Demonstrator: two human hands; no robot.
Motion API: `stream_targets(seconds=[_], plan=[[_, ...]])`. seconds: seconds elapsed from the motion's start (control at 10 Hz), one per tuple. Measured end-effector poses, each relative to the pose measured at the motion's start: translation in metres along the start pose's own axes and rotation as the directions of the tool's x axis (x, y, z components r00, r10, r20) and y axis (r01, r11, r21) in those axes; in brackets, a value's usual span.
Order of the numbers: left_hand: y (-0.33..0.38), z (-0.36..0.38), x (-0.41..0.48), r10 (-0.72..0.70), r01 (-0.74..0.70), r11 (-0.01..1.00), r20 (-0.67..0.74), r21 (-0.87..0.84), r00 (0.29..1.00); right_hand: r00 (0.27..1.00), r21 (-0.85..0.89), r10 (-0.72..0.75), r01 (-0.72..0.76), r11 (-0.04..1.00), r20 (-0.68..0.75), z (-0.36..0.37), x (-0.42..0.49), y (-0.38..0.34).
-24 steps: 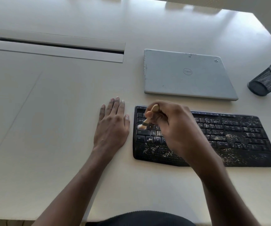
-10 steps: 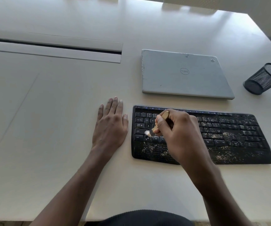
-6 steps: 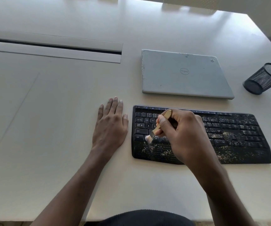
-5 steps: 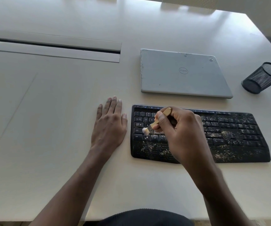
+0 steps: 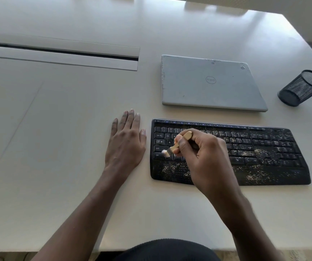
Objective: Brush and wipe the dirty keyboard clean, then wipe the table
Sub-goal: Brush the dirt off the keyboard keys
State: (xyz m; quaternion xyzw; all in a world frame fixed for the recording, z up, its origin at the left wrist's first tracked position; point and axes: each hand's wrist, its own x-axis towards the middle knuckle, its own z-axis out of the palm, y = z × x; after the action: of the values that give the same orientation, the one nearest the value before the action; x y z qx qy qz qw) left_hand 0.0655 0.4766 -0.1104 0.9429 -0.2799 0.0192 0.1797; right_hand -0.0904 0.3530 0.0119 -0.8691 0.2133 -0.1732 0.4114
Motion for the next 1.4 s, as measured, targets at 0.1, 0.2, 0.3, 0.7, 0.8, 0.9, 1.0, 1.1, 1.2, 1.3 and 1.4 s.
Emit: stream_targets(seconds=[0.1,0.2,0.3,0.7,0.8,0.9,1.0,1.1,1.2,1.3,1.4], plan=[[0.001,0.000,0.000,-0.002,0.002,1.000,0.000,-0.002,1.000,0.998,-0.032,0.030,-0.028,0.999,0.063,-0.004,-0.003,0.001],[0.001,-0.001,-0.001,-0.002,0.002,1.000,0.000,-0.007,1.000,0.999,0.014,-0.008,0.008,1.000,-0.041,-0.007,-0.004,0.005],[0.001,-0.001,-0.001,-0.001,0.001,1.000,0.002,-0.009,1.000,1.000,-0.023,-0.012,0.012,1.000,-0.022,-0.007,-0.005,0.007],[0.001,0.000,0.000,-0.003,0.003,1.000,-0.001,-0.008,1.000,1.000,0.039,0.006,-0.005,0.999,-0.020,0.004,-0.007,0.003],[0.001,0.000,0.000,-0.003,0.003,1.000,-0.006,-0.011,1.000,0.999,0.031,0.026,-0.027,0.999,0.038,0.000,-0.011,0.000],[0.001,-0.001,-0.001,-0.003,0.003,1.000,-0.009,-0.014,1.000,0.999,0.068,-0.005,0.008,0.998,-0.045,-0.001,-0.009,-0.002],[0.001,-0.001,-0.001,-0.004,0.004,1.000,-0.005,-0.017,1.000,0.999,0.051,-0.007,0.009,0.999,-0.050,0.002,-0.008,-0.002],[0.001,-0.001,0.000,-0.004,0.004,1.000,-0.003,-0.012,1.000,0.998,-0.006,0.011,-0.011,1.000,0.060,0.001,-0.014,-0.002],[0.000,-0.001,0.000,-0.006,0.006,1.000,0.003,-0.008,1.000,0.997,0.058,-0.025,0.021,0.998,0.069,0.001,-0.016,-0.007],[0.000,-0.001,0.000,-0.005,0.005,1.000,0.003,-0.009,1.000,0.995,0.068,-0.045,0.040,0.997,0.087,0.008,-0.014,-0.009],[0.000,-0.002,0.000,-0.002,0.002,1.000,0.003,-0.011,1.000,0.994,0.035,-0.041,0.037,0.999,0.097,0.012,-0.014,-0.009]])
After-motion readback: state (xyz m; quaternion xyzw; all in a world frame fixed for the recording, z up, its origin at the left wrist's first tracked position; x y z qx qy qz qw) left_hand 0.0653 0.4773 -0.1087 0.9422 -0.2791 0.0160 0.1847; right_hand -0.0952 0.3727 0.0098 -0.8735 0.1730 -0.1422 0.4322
